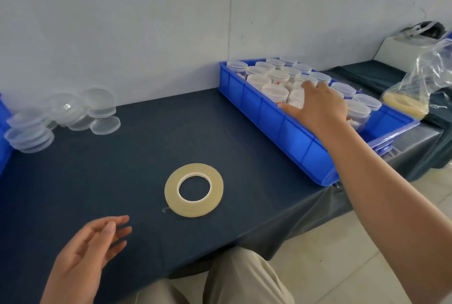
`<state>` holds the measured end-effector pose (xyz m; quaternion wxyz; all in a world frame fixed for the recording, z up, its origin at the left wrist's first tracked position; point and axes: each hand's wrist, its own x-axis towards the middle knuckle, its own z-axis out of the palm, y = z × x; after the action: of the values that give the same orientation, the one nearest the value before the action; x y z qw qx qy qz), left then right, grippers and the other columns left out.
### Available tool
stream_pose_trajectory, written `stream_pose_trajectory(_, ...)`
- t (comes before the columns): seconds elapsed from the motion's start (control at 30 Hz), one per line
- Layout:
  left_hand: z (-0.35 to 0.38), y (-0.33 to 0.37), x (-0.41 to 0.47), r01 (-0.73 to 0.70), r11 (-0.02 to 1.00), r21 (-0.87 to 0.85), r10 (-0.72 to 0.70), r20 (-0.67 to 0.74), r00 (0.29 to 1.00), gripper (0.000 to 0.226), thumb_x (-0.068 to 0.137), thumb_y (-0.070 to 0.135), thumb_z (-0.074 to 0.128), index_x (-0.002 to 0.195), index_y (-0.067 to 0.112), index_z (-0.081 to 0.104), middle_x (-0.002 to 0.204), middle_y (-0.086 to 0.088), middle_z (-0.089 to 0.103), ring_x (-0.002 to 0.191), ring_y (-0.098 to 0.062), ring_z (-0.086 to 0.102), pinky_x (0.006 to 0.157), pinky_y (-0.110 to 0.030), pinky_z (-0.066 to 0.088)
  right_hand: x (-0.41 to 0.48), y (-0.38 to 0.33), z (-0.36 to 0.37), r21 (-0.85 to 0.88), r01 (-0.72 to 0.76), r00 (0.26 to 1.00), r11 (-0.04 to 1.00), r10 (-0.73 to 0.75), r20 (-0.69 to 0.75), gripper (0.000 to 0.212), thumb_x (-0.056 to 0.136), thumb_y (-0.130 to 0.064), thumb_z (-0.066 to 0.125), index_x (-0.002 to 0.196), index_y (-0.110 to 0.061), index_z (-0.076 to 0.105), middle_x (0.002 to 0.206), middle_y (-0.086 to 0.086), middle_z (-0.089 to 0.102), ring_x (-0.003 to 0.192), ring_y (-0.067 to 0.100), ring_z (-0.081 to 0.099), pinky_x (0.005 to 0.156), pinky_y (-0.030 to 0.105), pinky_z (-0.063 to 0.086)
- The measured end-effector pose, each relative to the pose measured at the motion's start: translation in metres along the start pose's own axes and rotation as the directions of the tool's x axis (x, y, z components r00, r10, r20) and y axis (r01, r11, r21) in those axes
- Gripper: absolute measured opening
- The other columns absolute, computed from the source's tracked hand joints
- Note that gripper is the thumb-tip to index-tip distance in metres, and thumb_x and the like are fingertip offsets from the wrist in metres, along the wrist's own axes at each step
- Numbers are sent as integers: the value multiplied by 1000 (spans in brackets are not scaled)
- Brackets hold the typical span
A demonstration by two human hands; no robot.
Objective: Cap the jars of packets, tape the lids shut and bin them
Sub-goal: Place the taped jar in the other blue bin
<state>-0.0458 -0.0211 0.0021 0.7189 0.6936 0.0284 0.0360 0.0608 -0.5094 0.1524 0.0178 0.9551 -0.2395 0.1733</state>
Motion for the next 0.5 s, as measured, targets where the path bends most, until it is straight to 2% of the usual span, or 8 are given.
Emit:
stream_pose_trajectory(0.1,-1,4,-3,20,1000,-5,-20,-24,999,22,93,32,62,100,20,80,113,-8,80,102,-24,78,80,-31,65,-22,-47,-17,247,188,980,951,-166,-107,57,99,-62,59,140,-22,57,131,8,63,116,34,64,86,45,51)
stream_pose_trajectory(0.13,-1,6,-4,24,1000,-3,-24,-33,999,21,94,32,62,100,21,80,111,-8,80,100,-24,78,81,-29,65,-33,-66,-22,345,264,964,901,-230,-137,50,100,-59,60,136,-25,60,121,3,67,108,25,65,86,43,52)
stream_pose_trajectory(0.2,0,9,-7,26,1000,12,-26,-51,998,20,97,30,61,98,23,80,108,-9,80,96,-23,78,80,-29,65,-64,-106,-30,536,364,930,761,-331,-162,33,99,-57,62,120,-32,67,91,-10,66,84,5,61,75,34,51)
stream_pose_trajectory(0.23,-1,10,-8,22,999,26,-21,-56,998,20,97,31,61,97,25,80,105,-8,80,93,-22,78,79,-32,66,-82,-127,-28,627,375,918,683,-367,-149,25,99,-56,61,110,-35,68,79,-10,62,76,6,59,68,29,49)
stream_pose_trajectory(0.3,-4,11,-11,19,998,52,-16,-60,998,19,94,35,62,95,30,80,99,-8,80,85,-19,76,77,-37,63,-128,-169,-15,830,259,909,493,-416,-37,26,100,-55,60,95,-31,70,68,-12,58,66,8,56,60,24,44)
stream_pose_trajectory(0.37,-8,12,-14,18,996,91,-12,-57,998,22,101,26,62,92,33,80,90,-7,79,72,-15,71,71,-30,59,-180,-209,7,942,58,867,329,-485,116,32,104,-48,58,88,-25,72,62,-14,53,59,6,50,59,22,40)
stream_pose_trajectory(0.43,-13,12,-17,4,987,160,3,-44,999,29,107,18,58,93,32,79,78,-8,73,60,-13,61,59,-21,53,-226,-240,34,937,77,803,341,-578,145,38,108,-45,55,85,-19,72,63,-7,57,61,11,53,61,30,44)
stream_pose_trajectory(0.5,-17,15,-22,-5,971,240,8,-12,1000,28,110,22,54,96,31,77,70,-6,66,54,-12,52,54,-19,46,-255,-258,54,913,151,739,379,-657,151,45,110,-42,53,82,-10,68,67,1,59,65,18,55,66,43,48)
